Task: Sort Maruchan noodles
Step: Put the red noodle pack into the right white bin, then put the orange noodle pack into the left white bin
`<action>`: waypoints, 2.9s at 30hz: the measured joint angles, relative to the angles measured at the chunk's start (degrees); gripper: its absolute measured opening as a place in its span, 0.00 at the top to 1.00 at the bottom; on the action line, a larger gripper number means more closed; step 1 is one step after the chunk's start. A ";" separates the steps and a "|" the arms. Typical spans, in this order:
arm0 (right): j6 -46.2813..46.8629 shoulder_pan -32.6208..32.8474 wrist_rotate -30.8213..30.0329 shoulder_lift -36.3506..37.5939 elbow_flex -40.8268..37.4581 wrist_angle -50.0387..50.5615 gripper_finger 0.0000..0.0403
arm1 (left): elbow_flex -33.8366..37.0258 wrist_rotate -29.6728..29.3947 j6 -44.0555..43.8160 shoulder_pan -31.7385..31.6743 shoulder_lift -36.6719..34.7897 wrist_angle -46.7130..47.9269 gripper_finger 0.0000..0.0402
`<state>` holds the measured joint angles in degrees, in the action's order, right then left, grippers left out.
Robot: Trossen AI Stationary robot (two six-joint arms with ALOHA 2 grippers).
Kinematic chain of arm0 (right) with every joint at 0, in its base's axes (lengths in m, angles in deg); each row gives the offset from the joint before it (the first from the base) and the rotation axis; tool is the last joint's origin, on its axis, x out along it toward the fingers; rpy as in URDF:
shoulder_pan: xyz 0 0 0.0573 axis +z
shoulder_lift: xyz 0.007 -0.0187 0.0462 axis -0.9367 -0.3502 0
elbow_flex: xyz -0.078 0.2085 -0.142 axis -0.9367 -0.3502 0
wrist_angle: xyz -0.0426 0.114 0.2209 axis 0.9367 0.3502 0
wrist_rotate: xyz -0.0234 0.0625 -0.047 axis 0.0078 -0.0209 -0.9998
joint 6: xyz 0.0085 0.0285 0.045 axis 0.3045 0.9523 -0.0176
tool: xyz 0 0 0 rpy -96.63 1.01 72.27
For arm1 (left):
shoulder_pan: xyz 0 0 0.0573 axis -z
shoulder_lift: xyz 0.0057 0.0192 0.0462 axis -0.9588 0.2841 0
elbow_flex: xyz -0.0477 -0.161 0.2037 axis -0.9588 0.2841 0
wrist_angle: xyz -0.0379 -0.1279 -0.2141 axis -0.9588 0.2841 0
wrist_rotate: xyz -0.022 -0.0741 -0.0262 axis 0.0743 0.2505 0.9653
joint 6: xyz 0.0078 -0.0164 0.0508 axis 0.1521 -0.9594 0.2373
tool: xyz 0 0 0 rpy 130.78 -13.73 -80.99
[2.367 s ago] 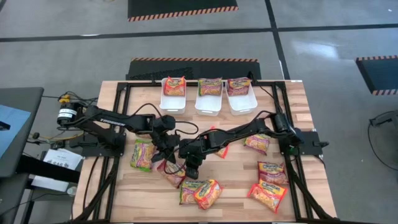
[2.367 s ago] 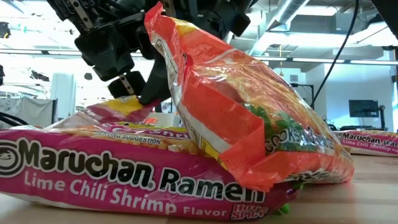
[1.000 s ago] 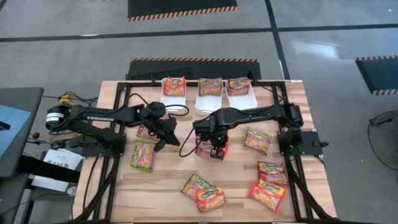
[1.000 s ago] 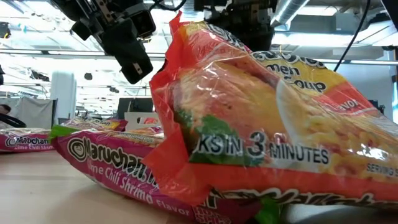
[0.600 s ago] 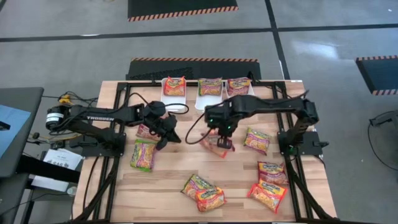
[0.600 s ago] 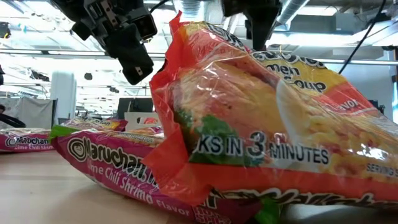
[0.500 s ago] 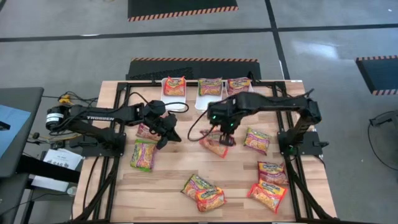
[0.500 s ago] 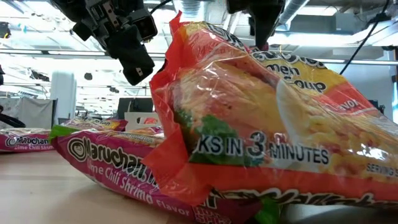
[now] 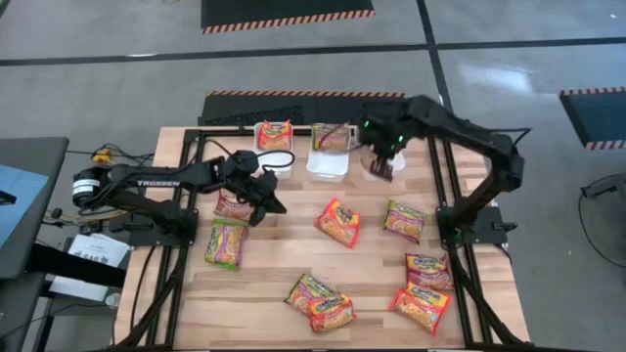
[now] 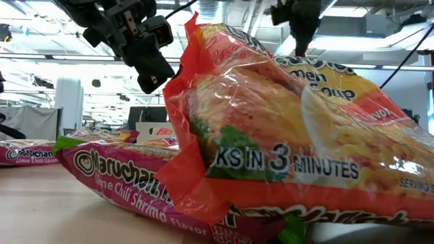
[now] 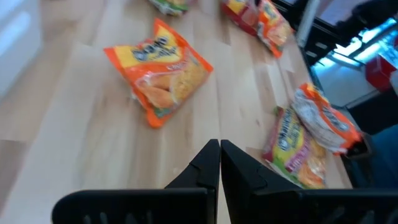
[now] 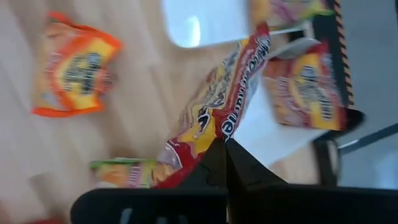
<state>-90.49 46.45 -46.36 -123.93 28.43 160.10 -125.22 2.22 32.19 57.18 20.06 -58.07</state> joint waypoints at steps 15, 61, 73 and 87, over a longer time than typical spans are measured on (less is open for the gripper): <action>-22.85 -20.82 4.57 -5.33 -0.02 -3.62 0.99 | 0.00 -5.24 -2.67 -6.00 0.02 -2.67 1.00; -13.19 -22.29 -2.15 -17.50 8.02 0.42 0.47 | -0.58 -5.69 -4.18 -21.98 -0.52 -1.66 1.00; -10.91 -19.78 15.04 -16.10 15.85 6.02 0.48 | -13.18 -2.00 -4.36 -22.42 -1.39 9.02 1.00; -8.85 -10.68 29.15 -9.88 9.37 6.04 0.48 | -18.38 0.07 -2.68 -14.64 -6.22 26.99 1.00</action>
<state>-99.35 35.77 -17.20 -133.82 37.80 166.13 -143.60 2.29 29.51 42.53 13.84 -31.07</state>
